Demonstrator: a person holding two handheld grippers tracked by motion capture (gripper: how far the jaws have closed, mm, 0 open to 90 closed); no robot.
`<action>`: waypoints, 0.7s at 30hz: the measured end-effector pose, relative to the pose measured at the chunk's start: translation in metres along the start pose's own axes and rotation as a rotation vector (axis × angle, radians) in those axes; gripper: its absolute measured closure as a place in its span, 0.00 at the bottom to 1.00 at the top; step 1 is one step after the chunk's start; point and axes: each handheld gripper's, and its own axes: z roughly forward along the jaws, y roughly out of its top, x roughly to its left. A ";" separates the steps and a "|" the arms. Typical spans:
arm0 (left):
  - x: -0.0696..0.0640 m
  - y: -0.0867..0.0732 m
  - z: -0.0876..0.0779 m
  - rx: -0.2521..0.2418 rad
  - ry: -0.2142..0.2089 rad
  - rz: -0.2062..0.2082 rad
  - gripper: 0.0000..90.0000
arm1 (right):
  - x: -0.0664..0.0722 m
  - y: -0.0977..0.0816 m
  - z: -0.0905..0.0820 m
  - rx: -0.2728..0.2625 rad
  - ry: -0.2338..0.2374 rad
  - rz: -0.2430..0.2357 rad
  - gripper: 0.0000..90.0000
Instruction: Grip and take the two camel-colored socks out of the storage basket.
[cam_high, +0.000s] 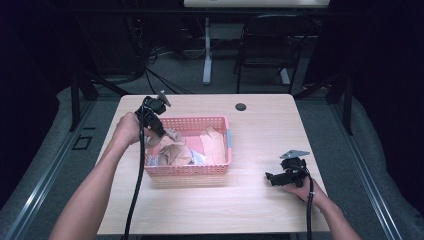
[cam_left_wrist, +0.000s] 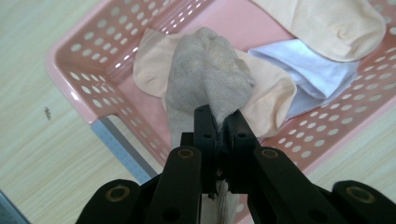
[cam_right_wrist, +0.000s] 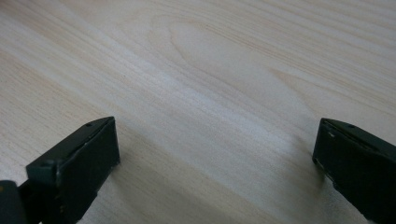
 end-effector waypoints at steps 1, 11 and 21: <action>0.000 0.000 0.000 0.000 0.000 0.000 0.95 | 0.000 0.000 0.000 0.000 0.000 0.000 0.00; -0.006 0.007 -0.032 -0.040 0.010 0.029 0.95 | 0.000 0.000 0.000 0.003 -0.002 -0.003 0.00; 0.001 0.001 -0.042 -0.052 0.012 0.024 0.96 | 0.000 0.000 0.000 0.003 -0.002 -0.003 0.00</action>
